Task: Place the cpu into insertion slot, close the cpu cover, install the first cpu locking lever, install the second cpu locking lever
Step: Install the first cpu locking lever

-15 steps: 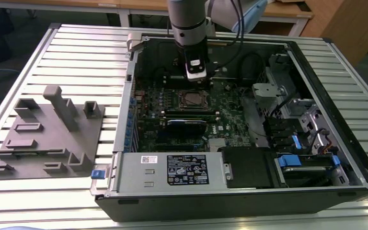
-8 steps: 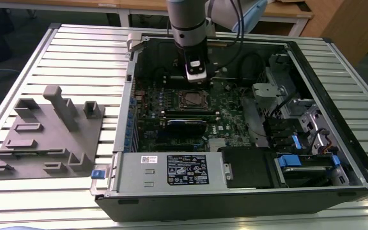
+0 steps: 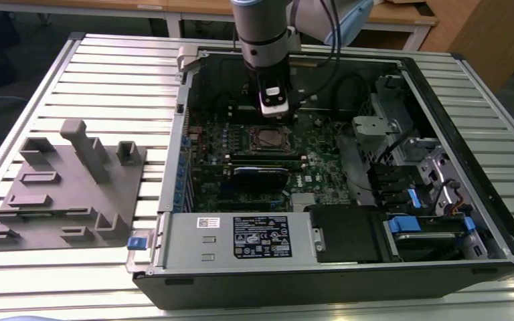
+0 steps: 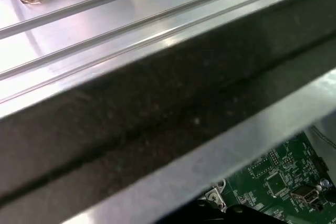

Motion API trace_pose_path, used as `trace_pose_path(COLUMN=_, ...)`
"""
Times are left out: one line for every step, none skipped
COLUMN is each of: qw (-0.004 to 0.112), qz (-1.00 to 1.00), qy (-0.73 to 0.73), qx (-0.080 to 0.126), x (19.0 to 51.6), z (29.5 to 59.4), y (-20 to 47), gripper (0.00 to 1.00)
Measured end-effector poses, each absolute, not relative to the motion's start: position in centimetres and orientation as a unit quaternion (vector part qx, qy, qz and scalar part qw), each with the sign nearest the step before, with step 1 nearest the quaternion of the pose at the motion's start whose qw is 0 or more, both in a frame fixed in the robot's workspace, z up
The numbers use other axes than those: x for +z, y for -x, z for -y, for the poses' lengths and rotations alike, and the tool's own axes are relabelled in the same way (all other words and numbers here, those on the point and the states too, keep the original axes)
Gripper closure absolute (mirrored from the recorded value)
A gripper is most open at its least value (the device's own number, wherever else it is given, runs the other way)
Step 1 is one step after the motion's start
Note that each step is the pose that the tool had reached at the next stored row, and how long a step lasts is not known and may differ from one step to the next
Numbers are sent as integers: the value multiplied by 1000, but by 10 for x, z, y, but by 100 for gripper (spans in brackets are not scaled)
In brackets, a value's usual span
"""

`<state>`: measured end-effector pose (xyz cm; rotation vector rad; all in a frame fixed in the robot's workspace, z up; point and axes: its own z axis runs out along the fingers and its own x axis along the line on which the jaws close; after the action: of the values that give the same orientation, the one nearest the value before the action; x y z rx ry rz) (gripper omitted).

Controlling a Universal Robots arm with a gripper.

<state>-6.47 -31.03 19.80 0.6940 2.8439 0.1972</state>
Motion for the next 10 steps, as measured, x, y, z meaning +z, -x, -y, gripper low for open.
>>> trace_pose_path(qw=104, qz=-964, qy=-235, qx=67, x=198, z=311, y=65, gripper=89)
trace_pose_path(qw=105, qz=-964, qy=-235, qx=67, x=197, z=311, y=65, gripper=89)
trace_pose_path(qw=105, qz=-964, qy=-235, qx=67, x=197, z=311, y=65, gripper=89)
trace_pose_path(qw=106, qz=-964, qy=-235, qx=67, x=196, z=311, y=65, gripper=89)
trace_pose_path(qw=106, qz=-964, qy=-235, qx=67, x=196, z=311, y=65, gripper=89)
trace_pose_path(qw=107, qz=-964, qy=-235, qx=68, x=195, z=311, y=65, gripper=89)
trace_pose_path(qw=107, qz=-964, qy=-235, qx=68, x=195, z=311, y=65, gripper=89)
trace_pose_path(qw=108, qz=-964, qy=-235, qx=68, x=194, z=311, y=65, gripper=89)
trace_pose_path(qw=109, qz=-964, qy=-235, qx=68, x=194, z=311, y=65, gripper=89)
trace_pose_path(qw=110, qz=-963, qy=-235, qx=68, x=193, z=311, y=65, gripper=89)
